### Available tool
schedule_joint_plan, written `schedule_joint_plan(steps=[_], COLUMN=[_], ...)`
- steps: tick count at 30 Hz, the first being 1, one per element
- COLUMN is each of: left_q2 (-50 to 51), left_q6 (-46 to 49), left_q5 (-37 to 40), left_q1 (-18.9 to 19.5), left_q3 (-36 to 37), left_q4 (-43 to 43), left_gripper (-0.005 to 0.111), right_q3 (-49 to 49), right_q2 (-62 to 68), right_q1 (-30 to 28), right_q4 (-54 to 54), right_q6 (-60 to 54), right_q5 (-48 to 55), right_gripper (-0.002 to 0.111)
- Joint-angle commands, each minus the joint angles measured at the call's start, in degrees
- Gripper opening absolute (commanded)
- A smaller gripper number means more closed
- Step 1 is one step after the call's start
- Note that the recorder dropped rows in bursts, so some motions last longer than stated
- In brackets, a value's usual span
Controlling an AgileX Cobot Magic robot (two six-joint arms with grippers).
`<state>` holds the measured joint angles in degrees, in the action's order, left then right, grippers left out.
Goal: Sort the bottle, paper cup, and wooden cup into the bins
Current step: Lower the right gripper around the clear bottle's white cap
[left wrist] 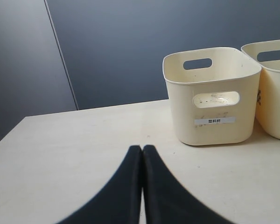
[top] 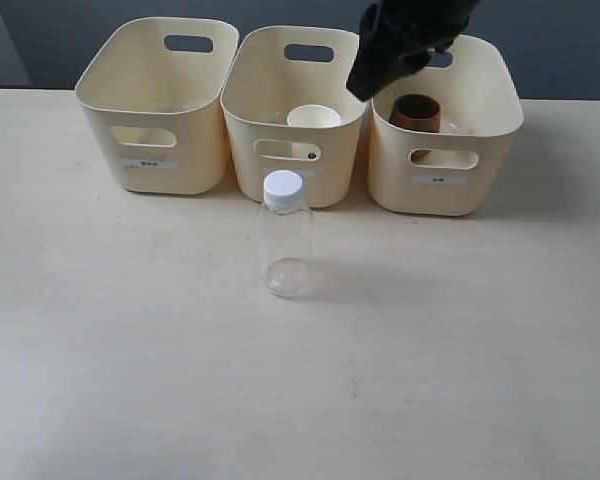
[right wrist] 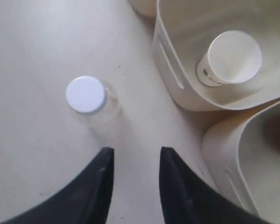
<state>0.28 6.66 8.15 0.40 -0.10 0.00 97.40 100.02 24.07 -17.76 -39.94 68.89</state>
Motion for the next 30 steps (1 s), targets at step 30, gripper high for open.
schedule_joint_plan(steps=[30], left_q2=[-0.28], left_q6=[-0.08], left_q5=[-0.40], left_q1=[0.03], left_q3=[0.10], left_q4=[0.00], left_gripper=[0.000], right_q3=[-6.78], right_q2=[9.02], right_q1=[3.40], right_q4=[-12.69], right_q6=[-7.74], right_q5=[-13.37], right_gripper=[0.080])
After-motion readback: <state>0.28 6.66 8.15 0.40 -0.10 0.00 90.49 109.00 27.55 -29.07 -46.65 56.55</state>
